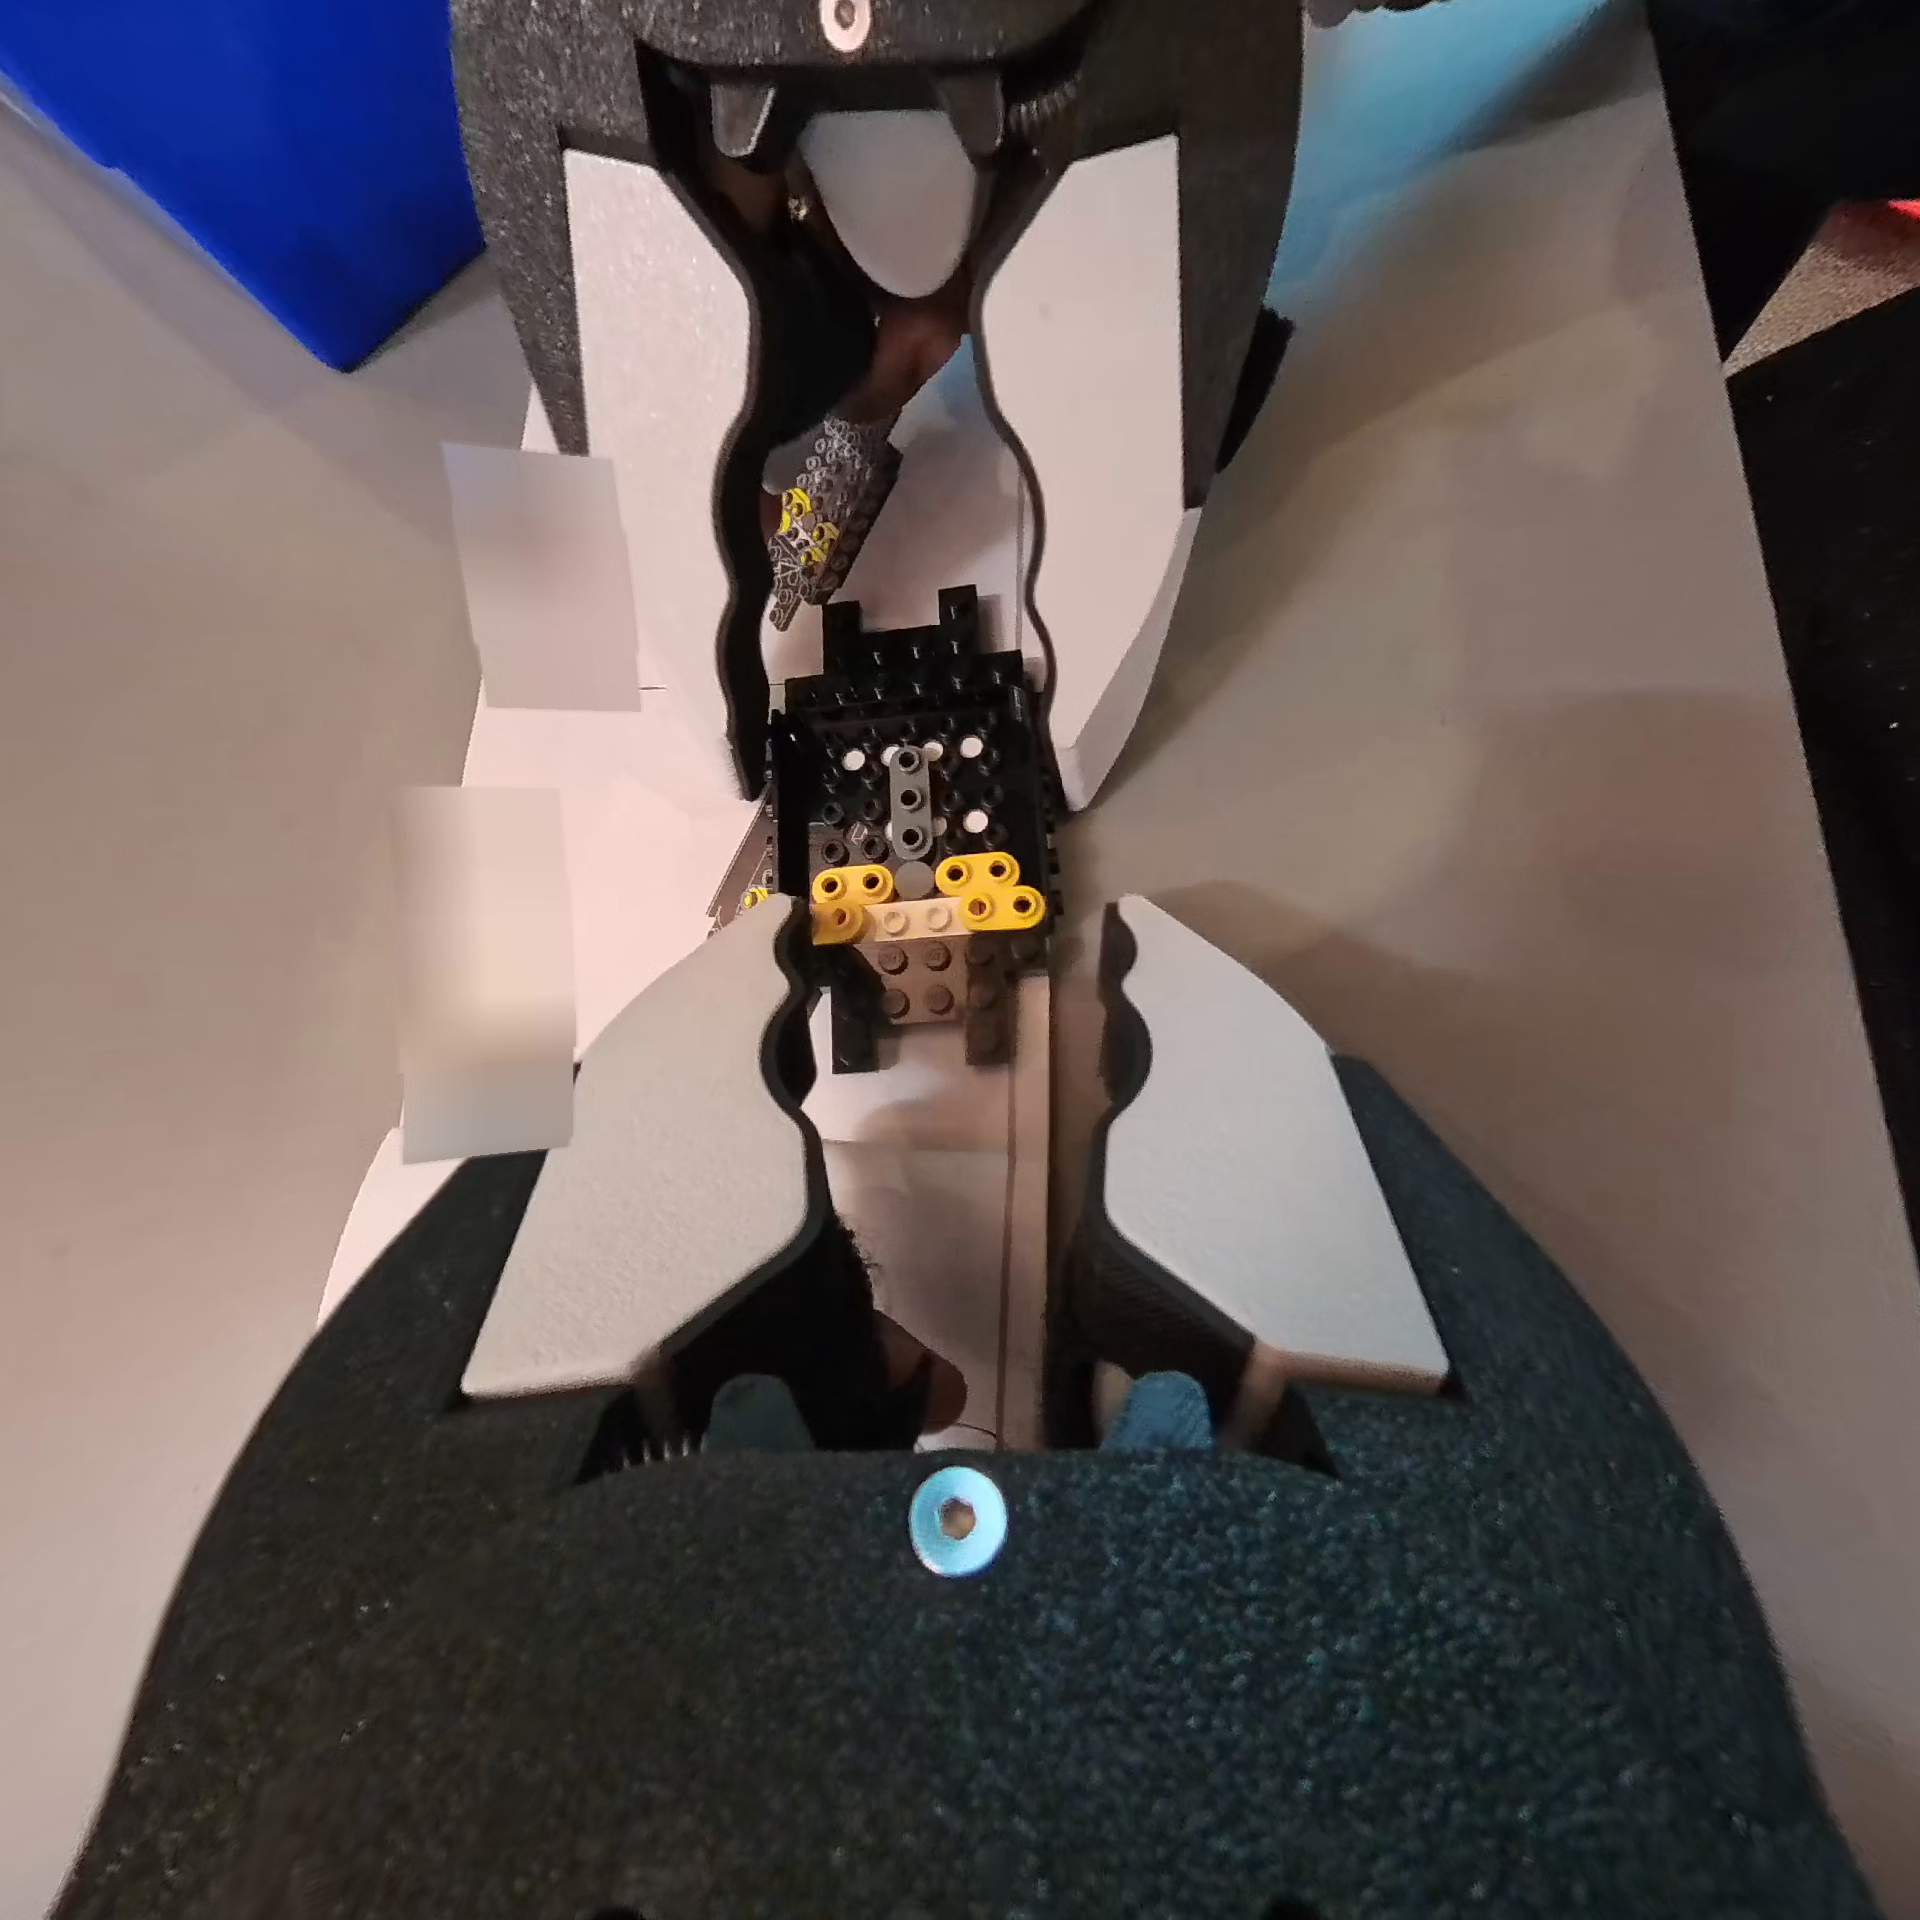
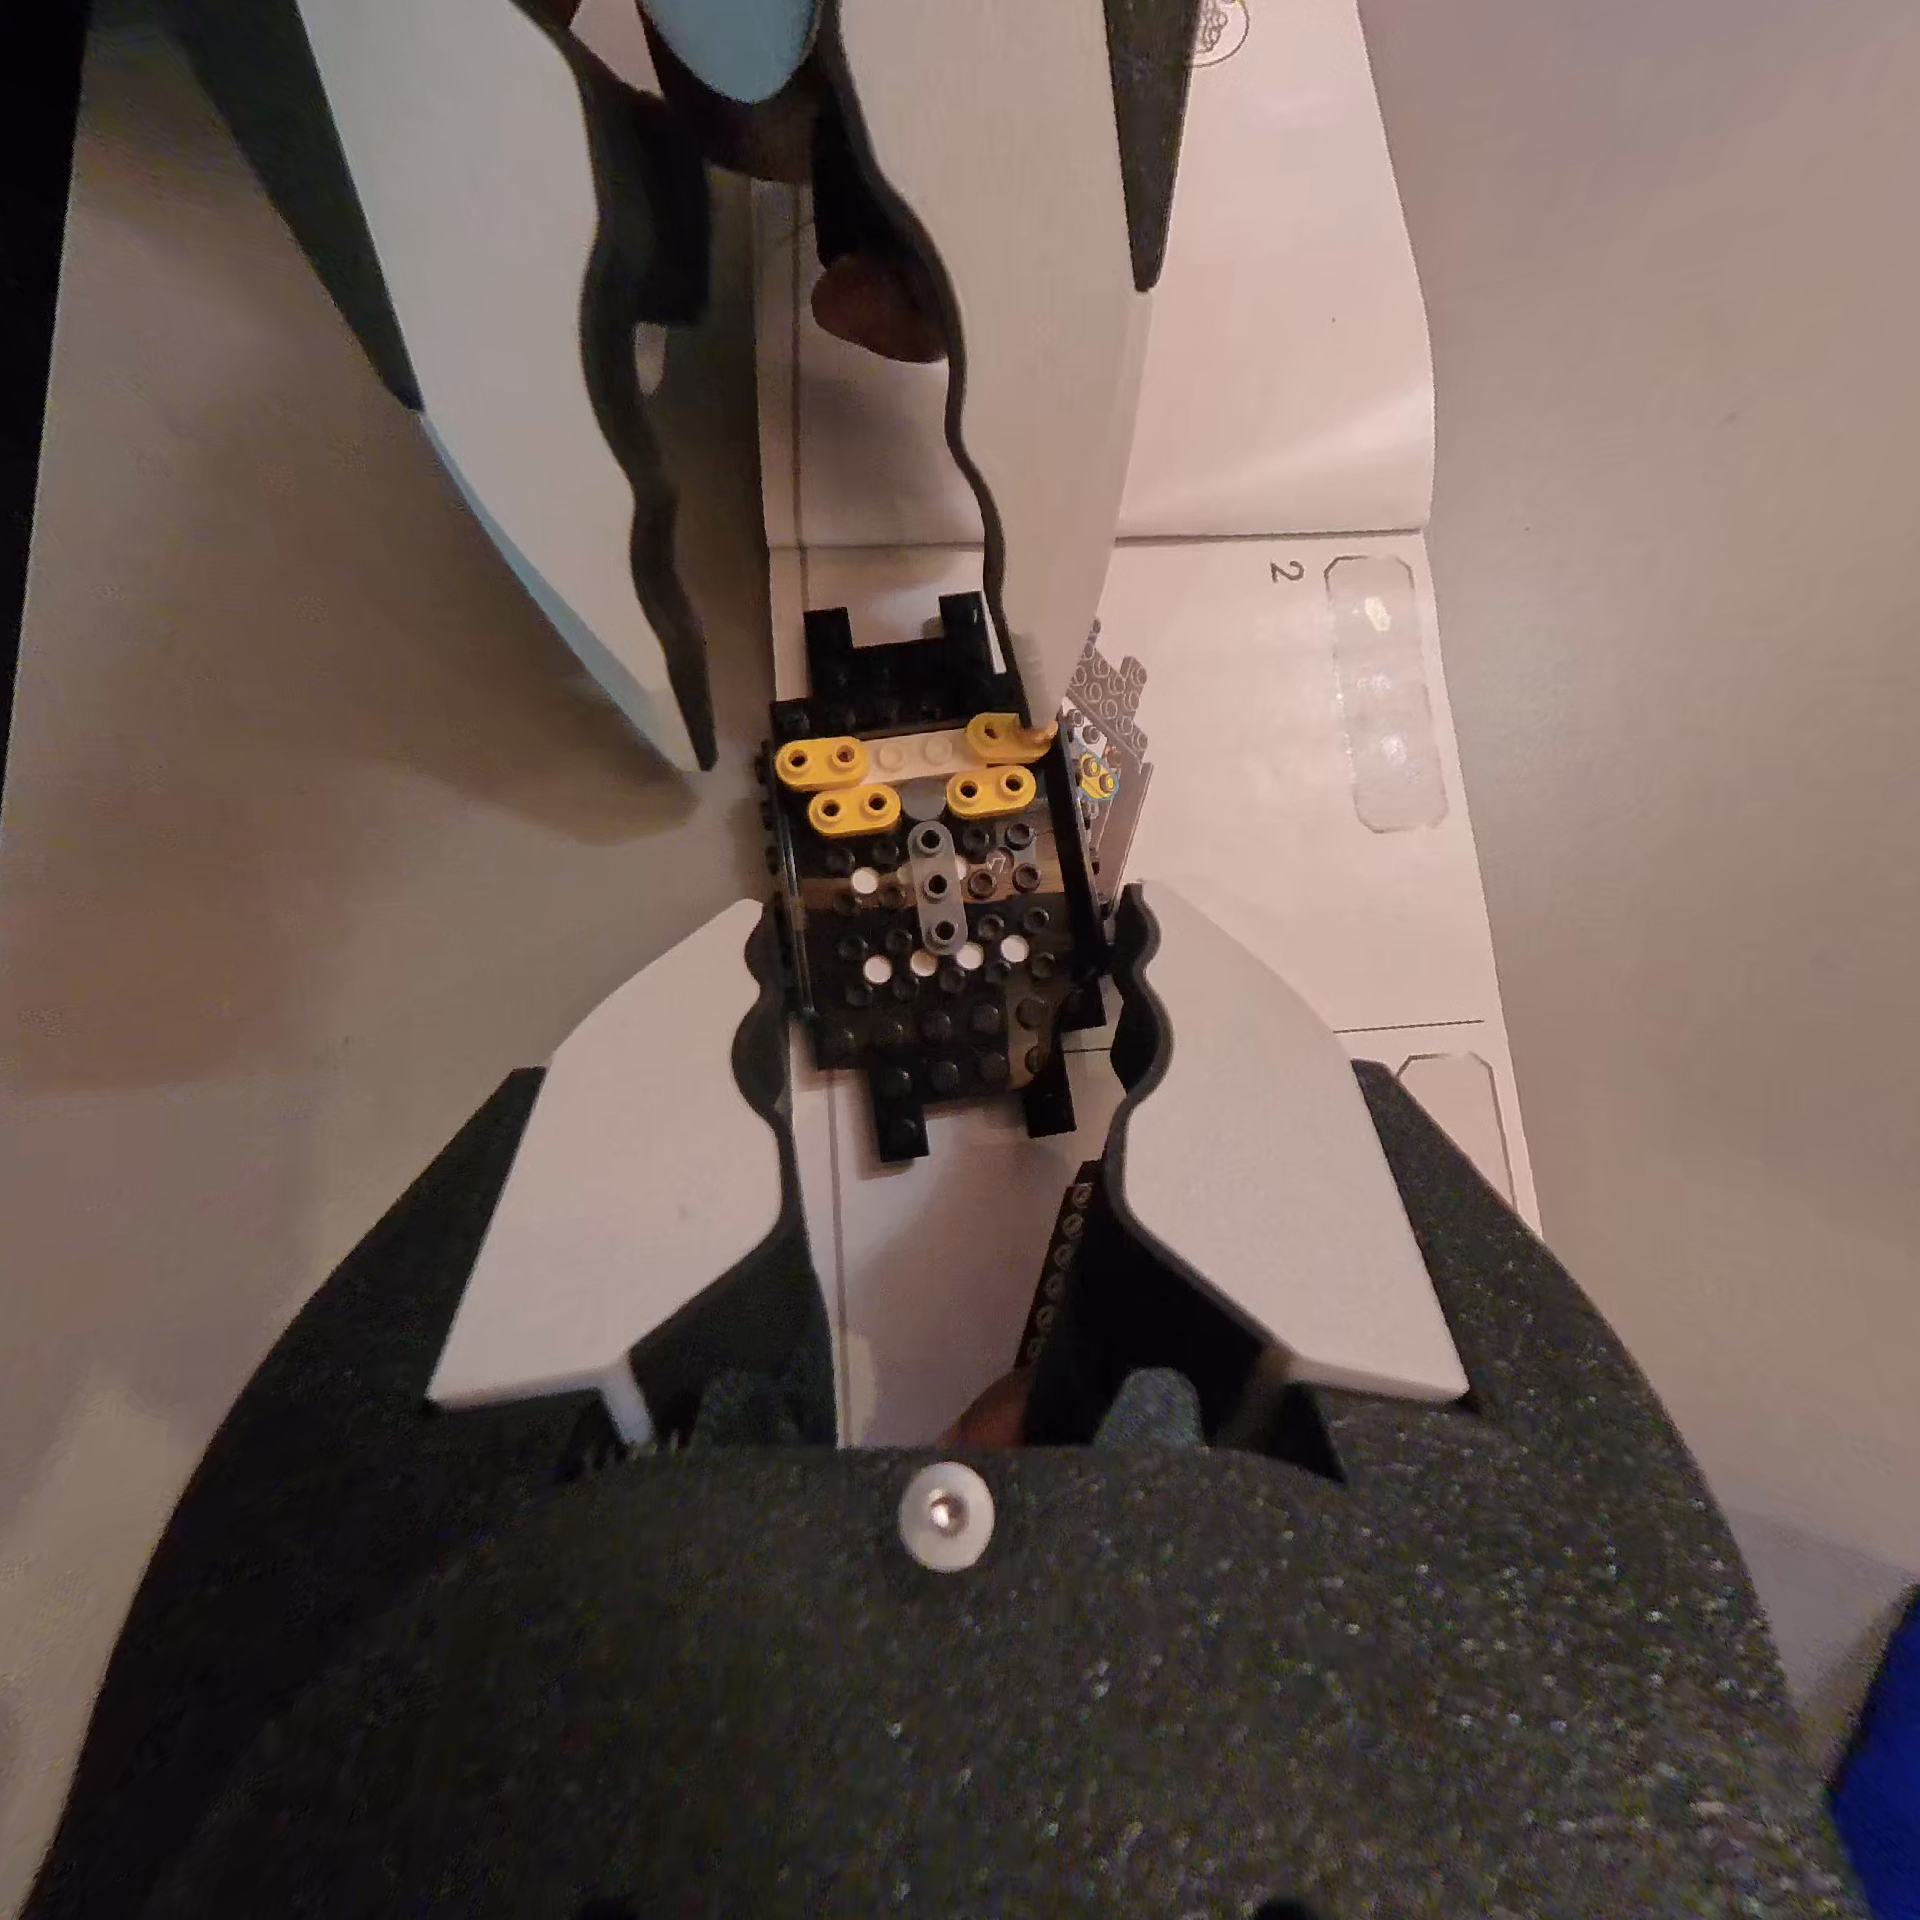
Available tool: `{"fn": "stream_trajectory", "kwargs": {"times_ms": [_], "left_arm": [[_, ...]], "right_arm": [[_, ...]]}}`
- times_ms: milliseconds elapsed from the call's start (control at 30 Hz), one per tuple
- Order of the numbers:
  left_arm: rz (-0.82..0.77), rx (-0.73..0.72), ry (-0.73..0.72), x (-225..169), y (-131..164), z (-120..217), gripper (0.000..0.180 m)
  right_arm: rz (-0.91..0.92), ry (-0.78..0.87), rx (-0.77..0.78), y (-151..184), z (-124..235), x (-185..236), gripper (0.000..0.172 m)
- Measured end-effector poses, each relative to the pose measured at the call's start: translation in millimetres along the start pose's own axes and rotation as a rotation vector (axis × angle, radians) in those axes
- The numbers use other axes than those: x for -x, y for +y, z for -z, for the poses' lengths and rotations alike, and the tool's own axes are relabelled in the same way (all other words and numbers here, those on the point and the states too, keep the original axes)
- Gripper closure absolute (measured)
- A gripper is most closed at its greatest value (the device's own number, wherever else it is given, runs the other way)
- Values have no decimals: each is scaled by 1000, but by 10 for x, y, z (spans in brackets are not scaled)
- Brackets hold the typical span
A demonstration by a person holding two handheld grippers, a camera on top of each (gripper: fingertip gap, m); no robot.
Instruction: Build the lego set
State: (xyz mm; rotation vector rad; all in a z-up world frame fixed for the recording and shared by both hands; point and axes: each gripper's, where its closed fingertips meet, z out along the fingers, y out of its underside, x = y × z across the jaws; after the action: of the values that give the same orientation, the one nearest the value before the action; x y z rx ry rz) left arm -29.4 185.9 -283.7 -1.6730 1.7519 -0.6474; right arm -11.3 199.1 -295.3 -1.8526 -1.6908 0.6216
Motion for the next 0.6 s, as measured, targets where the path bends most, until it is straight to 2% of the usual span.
{"fn": "stream_trajectory", "kwargs": {"times_ms": [33, 100, 400, 600], "left_arm": [[2, 3, -4, 6, 2, 3, 131], [-2, 23, -9, 9, 11, 12, 136], [5, 124, -25, 5, 26, 7, 136], [105, 124, 38, 12, 2, 23, 137]], "right_arm": [[0, -1, -4, -1, -1, 5, 111], [3, -5, -9, -7, -4, 25, 111], [-2, 4, 10, -11, -9, 30, 111], [-1, 5, 17, -12, -10, 32, 111]]}}
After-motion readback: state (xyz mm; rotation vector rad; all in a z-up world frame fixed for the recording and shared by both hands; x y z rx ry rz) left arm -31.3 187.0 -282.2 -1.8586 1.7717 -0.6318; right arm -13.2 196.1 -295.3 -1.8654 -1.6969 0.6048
